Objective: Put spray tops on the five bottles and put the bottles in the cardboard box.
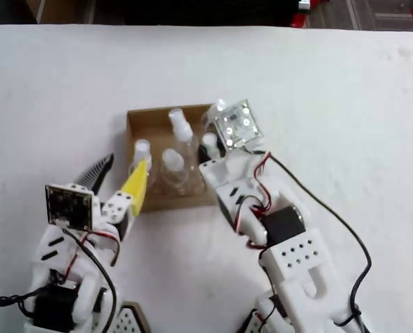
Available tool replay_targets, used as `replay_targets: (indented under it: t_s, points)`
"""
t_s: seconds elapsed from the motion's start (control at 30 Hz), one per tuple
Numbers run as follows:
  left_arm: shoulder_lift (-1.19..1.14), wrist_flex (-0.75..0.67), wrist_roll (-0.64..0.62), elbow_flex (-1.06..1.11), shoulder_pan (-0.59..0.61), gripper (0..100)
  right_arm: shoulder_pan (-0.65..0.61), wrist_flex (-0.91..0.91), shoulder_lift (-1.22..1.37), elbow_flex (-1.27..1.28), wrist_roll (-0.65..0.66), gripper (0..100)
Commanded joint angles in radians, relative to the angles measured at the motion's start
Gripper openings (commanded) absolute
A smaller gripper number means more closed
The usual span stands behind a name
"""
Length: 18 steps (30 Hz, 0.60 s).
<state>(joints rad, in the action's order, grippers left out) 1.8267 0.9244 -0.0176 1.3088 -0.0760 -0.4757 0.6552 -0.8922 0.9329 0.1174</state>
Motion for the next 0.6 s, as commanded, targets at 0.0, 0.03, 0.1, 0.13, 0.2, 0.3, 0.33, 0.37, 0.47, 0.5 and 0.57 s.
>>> replay_targets:
  t_s: [0.0, 0.03, 0.1, 0.13, 0.2, 0.3, 0.33, 0.37, 0.47, 0.5, 0.57]
  points:
    - [0.004, -0.005, -0.002, -0.005, 0.008, 18, -0.004, -0.002, 0.001, -0.003, 0.002, 1.5]
    - [0.004, -0.005, -0.002, -0.005, 0.01, 18, -0.004, -0.002, 0.001, -0.005, 0.002, 1.5]
    - [0.004, -0.005, -0.002, -0.005, 0.012, 18, -0.004, -0.002, 0.001, -0.005, 0.002, 1.5]
    - [0.004, -0.005, -0.002, -0.005, 0.012, 18, -0.004, -0.002, 0.001, -0.005, 0.002, 1.5]
    - [0.004, -0.005, -0.002, -0.005, 0.012, 18, -0.004, 0.002, 0.001, -0.003, 0.002, 1.5]
    - [0.004, -0.005, -0.002, -0.005, 0.012, 18, -0.004, 0.005, -0.001, -0.002, 0.002, 1.5]
    - [0.004, -0.005, -0.002, -0.005, 0.012, 18, -0.004, 0.005, -0.001, -0.002, 0.002, 1.5]
    - [0.004, -0.005, -0.002, -0.005, 0.012, 18, -0.005, 0.005, -0.001, -0.003, 0.002, 1.5]
    - [0.004, -0.005, -0.002, -0.005, 0.012, 18, -0.005, 0.007, -0.039, 0.0, 0.002, 1.5]
    - [0.004, -0.005, -0.002, -0.005, 0.012, 18, -0.005, 0.01, -0.061, 0.0, 0.002, 1.5]
    - [0.004, -0.005, -0.002, -0.005, 0.012, 18, -0.004, 0.031, -0.104, 0.0, 0.008, 1.5]
